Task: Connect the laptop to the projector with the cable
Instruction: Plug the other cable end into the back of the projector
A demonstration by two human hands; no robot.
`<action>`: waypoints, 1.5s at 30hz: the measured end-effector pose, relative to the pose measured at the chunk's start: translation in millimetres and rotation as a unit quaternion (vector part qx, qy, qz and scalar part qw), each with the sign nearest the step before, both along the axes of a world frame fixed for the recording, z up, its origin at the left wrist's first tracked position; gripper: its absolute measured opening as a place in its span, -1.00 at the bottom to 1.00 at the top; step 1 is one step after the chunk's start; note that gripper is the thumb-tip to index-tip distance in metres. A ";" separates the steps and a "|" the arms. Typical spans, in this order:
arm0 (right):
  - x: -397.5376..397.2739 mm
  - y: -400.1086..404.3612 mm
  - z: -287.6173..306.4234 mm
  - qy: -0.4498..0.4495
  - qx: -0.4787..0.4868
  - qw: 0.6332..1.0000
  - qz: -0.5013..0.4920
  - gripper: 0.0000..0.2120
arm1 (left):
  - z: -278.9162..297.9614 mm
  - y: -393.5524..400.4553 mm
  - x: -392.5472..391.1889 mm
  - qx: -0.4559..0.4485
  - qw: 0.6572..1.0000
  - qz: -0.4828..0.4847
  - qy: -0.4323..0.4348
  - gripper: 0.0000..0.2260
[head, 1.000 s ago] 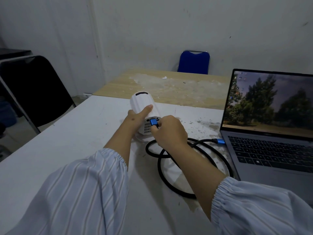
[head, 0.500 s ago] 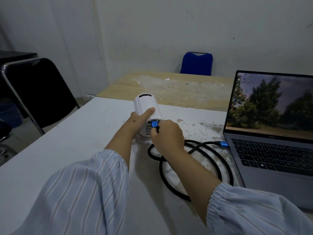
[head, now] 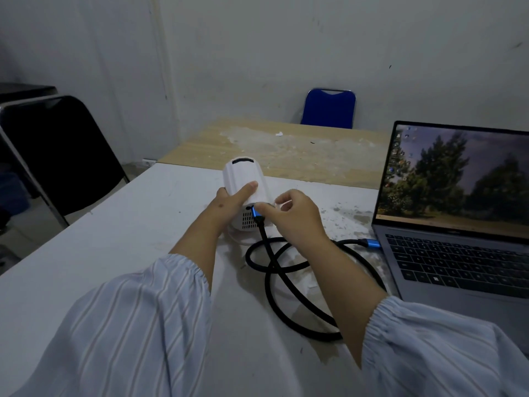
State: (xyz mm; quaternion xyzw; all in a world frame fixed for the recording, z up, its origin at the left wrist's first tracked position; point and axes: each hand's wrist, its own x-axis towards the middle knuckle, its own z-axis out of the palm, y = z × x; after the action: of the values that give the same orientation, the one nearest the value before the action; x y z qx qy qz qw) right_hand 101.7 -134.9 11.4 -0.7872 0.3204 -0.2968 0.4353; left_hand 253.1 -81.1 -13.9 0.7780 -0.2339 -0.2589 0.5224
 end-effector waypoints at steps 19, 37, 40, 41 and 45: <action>20.7 -21.9 -7.9 0.006 0.134 0.980 0.147 -0.55 | 15.1 14.0 0.8 -0.022 0.993 -0.115 0.014 -0.36; 24.9 -27.6 -19.6 -0.018 0.117 0.987 0.111 -0.37 | 15.6 9.1 3.3 -0.065 0.988 -0.141 -0.002 -0.41; 27.0 -26.6 -23.0 -0.041 0.110 0.989 0.087 -0.39 | 19.7 4.3 5.9 -0.059 0.986 -0.155 -0.020 -0.43; 28.1 -27.0 -23.5 -0.047 0.108 0.990 0.082 -0.39 | 21.1 2.2 6.9 -0.059 0.985 -0.161 -0.022 -0.45; 30.0 -26.9 -26.6 -0.053 0.105 0.992 0.049 -0.27 | 22.6 -5.6 6.1 -0.081 0.979 -0.189 0.007 -0.54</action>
State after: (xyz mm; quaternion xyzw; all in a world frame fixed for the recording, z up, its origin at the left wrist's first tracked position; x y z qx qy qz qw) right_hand 131.7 -161.7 -15.2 -0.7350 0.2870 -0.2815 0.5460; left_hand 259.2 -86.7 8.7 0.6728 -0.3930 -0.3386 0.5275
